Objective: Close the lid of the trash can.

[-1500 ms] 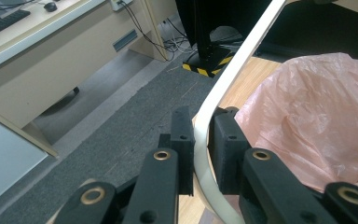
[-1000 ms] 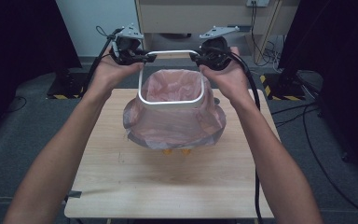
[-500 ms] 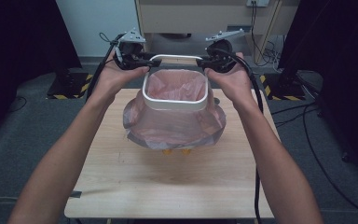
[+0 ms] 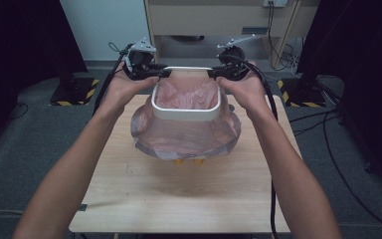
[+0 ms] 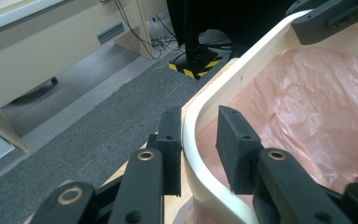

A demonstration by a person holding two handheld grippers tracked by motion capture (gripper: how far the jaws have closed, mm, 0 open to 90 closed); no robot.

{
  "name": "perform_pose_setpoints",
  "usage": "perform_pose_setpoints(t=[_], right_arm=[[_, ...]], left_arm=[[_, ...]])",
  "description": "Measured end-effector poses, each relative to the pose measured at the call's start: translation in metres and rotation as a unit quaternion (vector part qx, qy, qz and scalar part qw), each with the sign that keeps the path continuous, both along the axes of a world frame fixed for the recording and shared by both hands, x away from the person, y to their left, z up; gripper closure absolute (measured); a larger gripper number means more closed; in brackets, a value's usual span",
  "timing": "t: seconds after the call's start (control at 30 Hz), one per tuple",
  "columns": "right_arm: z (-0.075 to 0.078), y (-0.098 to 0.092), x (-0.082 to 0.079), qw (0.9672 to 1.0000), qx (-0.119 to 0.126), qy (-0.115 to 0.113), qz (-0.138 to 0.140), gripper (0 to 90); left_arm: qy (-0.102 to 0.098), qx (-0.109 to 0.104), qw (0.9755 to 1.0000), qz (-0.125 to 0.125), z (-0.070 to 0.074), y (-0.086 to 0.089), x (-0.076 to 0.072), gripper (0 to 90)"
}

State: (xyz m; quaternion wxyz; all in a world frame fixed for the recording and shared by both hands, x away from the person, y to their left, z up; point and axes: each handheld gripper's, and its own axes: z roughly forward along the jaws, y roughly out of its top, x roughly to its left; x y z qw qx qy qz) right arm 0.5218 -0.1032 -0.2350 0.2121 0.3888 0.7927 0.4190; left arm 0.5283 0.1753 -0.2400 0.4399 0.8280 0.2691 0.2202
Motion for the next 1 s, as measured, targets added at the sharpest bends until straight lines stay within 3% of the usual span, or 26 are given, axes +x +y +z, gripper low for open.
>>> perform_pose_setpoints(t=[0.2, 0.4, 0.9, 1.0], right_arm=[[0.003, -0.004, 0.0, 1.0, 0.008, -0.005, 0.003, 76.2], [-0.001, -0.011, 0.001, 0.9999, 0.006, 0.004, -0.008, 76.4], [-0.002, -0.01, 0.005, 0.9997, 0.022, 0.008, -0.001, 75.1], [-0.002, -0.01, 0.005, 0.9997, 0.022, 0.003, 0.004, 66.5]], left_arm=[[-0.005, -0.012, 0.9999, -0.001, 0.001, -0.003, -0.001, 70.9], [-0.006, -0.007, 1.0, -0.003, -0.002, -0.009, 0.002, 69.3], [-0.008, -0.012, 0.9999, 0.005, -0.003, -0.005, 0.001, 69.7], [-0.011, -0.014, 0.9998, 0.005, -0.002, -0.005, 0.0, 64.7]])
